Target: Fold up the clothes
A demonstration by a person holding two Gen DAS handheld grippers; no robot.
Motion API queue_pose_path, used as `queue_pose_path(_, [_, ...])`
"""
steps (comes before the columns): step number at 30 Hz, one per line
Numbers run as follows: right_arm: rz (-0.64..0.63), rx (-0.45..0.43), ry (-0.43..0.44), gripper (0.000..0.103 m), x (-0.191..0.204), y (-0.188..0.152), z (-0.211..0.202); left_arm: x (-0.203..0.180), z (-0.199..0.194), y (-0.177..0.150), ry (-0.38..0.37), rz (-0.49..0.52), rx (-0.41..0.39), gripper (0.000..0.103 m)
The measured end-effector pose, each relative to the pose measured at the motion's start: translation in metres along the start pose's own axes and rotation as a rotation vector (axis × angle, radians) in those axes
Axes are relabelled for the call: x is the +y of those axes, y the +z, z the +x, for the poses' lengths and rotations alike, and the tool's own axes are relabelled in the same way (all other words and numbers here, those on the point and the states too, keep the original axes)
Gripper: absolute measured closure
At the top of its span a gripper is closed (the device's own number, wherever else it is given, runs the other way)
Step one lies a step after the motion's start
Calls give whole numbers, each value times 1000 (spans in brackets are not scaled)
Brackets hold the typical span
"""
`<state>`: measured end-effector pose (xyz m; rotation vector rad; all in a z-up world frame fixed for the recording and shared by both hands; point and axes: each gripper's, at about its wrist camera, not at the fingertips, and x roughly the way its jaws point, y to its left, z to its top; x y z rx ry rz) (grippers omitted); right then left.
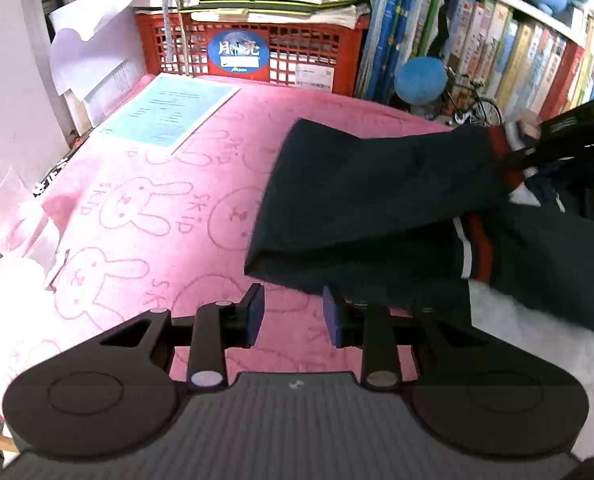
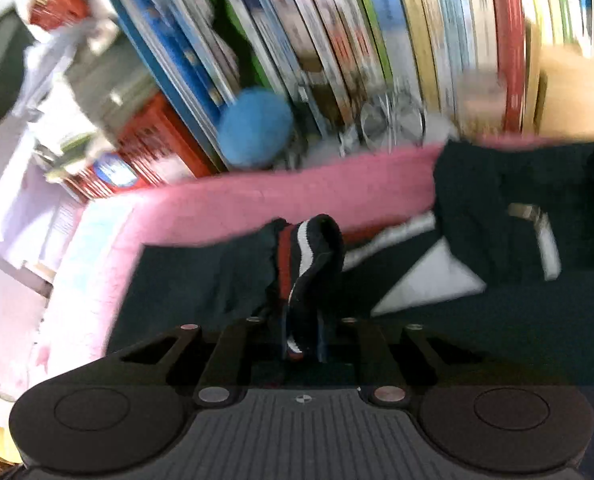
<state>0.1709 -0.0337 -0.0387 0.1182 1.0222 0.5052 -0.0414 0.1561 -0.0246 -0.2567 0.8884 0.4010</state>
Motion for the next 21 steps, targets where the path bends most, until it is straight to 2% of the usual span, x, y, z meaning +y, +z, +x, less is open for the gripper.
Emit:
queue_pose_path(5, [-51,-113,-30,88,-11,12,-62,-10,0,4,-12,3,-8,72])
queue_pose_path(9, [-68,-170,-117,88,-47,10,-112,-24,0,6,-28,30,-6,71])
queue_pose_path(14, [-71,-166,-279,88,-106,3,-142,-44,0,8,-51,76,-6,69])
queue_pose_path(17, [-67,-142,-335,88,-133,-4,-151,-63,0,8,-82,136,-15,65])
queue_pose_path(21, [-84,-114,-381,88,-150,-14,-148,-89,1,7,-90,238,-41,60])
